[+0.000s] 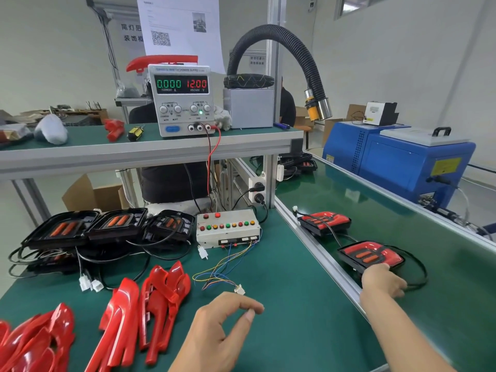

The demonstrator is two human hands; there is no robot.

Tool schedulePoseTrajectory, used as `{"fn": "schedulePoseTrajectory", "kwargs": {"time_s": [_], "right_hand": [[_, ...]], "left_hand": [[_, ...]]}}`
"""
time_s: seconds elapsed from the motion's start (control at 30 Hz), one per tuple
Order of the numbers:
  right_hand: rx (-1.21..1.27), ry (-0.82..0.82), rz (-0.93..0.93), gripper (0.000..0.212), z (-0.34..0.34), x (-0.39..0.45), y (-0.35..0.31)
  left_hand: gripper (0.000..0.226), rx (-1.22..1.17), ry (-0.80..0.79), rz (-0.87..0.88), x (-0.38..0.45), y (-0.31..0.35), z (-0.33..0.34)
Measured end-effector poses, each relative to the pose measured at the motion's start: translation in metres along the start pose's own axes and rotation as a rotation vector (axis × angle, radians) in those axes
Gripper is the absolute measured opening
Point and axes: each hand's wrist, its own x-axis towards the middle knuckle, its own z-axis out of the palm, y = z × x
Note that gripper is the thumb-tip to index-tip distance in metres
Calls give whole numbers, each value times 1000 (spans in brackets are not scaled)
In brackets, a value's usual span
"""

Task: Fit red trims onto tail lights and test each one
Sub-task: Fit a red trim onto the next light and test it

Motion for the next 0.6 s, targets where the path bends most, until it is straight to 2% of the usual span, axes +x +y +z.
{"fn": "schedulePoseTrajectory", "kwargs": {"time_s": [0.1, 0.2, 0.37, 0.47, 0.53, 0.6], "right_hand": [[-239, 22, -60, 59, -4, 5, 5], [-337, 0, -90, 59, -16, 11, 6], [-252, -46, -241, 60, -42, -9, 8], [-180, -56, -503, 65, -52, -46, 17], [-175, -194, -678, 49, -52, -80, 33], [-216, -426, -748, 29, -49, -115, 56]], "left_hand": [[28, 16, 5, -17, -4, -2, -5], [28, 24, 22, -41, -7, -1, -8], [31, 34, 47, -102, -18, -9, -16], [31, 37, 101, -152, -28, -20, -25], [35, 44, 144, -194, -35, -31, -33], [36, 56, 169, -268, -41, -39, -42]]}}
